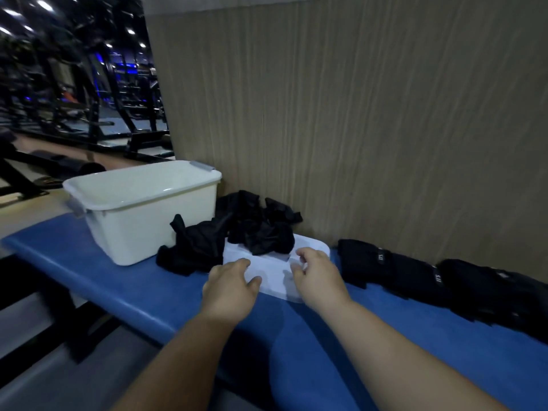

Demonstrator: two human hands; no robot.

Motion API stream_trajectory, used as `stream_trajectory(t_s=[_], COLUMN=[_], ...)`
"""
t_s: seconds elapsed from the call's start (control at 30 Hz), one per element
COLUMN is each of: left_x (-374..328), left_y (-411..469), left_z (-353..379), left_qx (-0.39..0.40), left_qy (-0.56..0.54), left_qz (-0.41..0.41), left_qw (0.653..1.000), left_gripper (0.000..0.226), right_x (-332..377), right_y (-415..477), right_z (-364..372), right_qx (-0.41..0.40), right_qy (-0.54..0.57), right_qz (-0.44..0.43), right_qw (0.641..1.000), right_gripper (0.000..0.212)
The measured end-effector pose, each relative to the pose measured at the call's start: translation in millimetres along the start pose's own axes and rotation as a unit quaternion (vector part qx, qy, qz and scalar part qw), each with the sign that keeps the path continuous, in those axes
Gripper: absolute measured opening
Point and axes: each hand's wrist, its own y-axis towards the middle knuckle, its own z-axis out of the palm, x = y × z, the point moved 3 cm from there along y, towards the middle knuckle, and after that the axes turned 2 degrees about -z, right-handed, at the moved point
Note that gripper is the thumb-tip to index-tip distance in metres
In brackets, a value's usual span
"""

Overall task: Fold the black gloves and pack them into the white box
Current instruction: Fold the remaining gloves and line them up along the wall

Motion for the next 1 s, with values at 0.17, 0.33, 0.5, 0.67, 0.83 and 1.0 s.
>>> stream_trajectory(t_s=[0.17,0.33,0.5,0.67,0.83,1.0], left_x=[0.0,-1.2,-2.1,-12.2,-33.9,-62.7], left_y=[5.4,12.2,16.7,15.6,0.6,-27.9], left_z=[0.1,1.4,4.4,13.5,29.0,39.0], left_qx=[0.005,0.007,0.011,0.017,0.064,0.093], left_qy=[-0.021,-0.047,-0.097,-0.152,-0.19,-0.169], left_qz=[0.007,0.012,0.003,0.023,0.048,0.093], left_qw=[1.0,0.999,0.995,0.988,0.979,0.977], left_gripper=[0.05,0.049,0.047,0.044,0.041,0.037], right_x=[8.5,8.4,3.3,-2.9,-16.4,-45.2], right_y=[34.9,59.9,63.0,40.4,-0.5,-43.2], right_z=[11.9,23.8,21.8,11.3,-6.4,-32.5], right_qx=[-0.011,-0.003,-0.02,0.024,0.041,0.022], right_qy=[0.036,0.106,0.146,0.144,0.173,0.182], right_qz=[0.066,0.122,0.138,0.118,0.104,0.101], right_qw=[0.997,0.987,0.979,0.982,0.979,0.978], right_gripper=[0.052,0.06,0.059,0.042,0.032,0.031])
